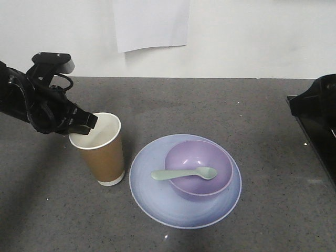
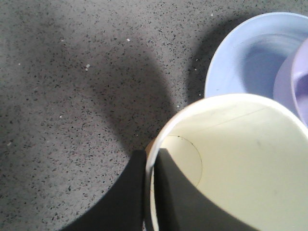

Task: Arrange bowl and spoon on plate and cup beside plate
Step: 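Set the cup down next to the plate, open the left gripper and lift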

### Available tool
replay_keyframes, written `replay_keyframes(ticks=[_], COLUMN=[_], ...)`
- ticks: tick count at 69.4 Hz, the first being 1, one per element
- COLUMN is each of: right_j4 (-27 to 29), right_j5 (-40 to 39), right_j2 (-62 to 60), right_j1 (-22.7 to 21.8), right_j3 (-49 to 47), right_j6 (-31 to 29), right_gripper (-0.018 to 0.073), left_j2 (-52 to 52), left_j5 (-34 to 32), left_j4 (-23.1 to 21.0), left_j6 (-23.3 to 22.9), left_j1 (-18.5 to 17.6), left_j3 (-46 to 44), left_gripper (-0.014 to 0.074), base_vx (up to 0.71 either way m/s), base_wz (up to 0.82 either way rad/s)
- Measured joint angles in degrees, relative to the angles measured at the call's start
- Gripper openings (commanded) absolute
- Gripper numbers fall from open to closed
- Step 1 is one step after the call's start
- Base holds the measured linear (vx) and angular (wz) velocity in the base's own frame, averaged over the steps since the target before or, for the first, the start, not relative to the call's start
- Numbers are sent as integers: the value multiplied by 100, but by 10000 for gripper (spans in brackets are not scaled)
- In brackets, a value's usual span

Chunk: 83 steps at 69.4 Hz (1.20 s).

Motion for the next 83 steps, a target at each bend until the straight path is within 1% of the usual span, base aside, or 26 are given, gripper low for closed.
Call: replay_keyframes(ticks=[39, 48, 58, 73, 80, 83], right_j4=[11, 5, 5, 5, 5, 5], right_j5=[0, 0, 0, 0, 0, 0], right_j2=[0, 0, 0, 0, 0, 0], right_j1=[0, 0, 0, 0, 0, 0], right_j3=[0, 0, 0, 0, 0, 0], right_j6=[79, 79, 79, 79, 79, 79], right_gripper=[507, 507, 507, 507, 507, 507], left_j2=[234, 234, 256, 163, -60, -172], left_j5=[-80, -80, -30, 8, -82, -95], left_j4=[-22, -22, -16, -12, -12, -12], left_j6=[0, 0, 0, 0, 0, 0], left_j1=[0, 0, 0, 0, 0, 0], left_j3=[7, 7, 7, 9, 9, 9], left_gripper=[43, 76, 190, 467, 573, 604], base_vx=[0, 0, 0, 0, 0, 0], base_wz=[0, 0, 0, 0, 0, 0])
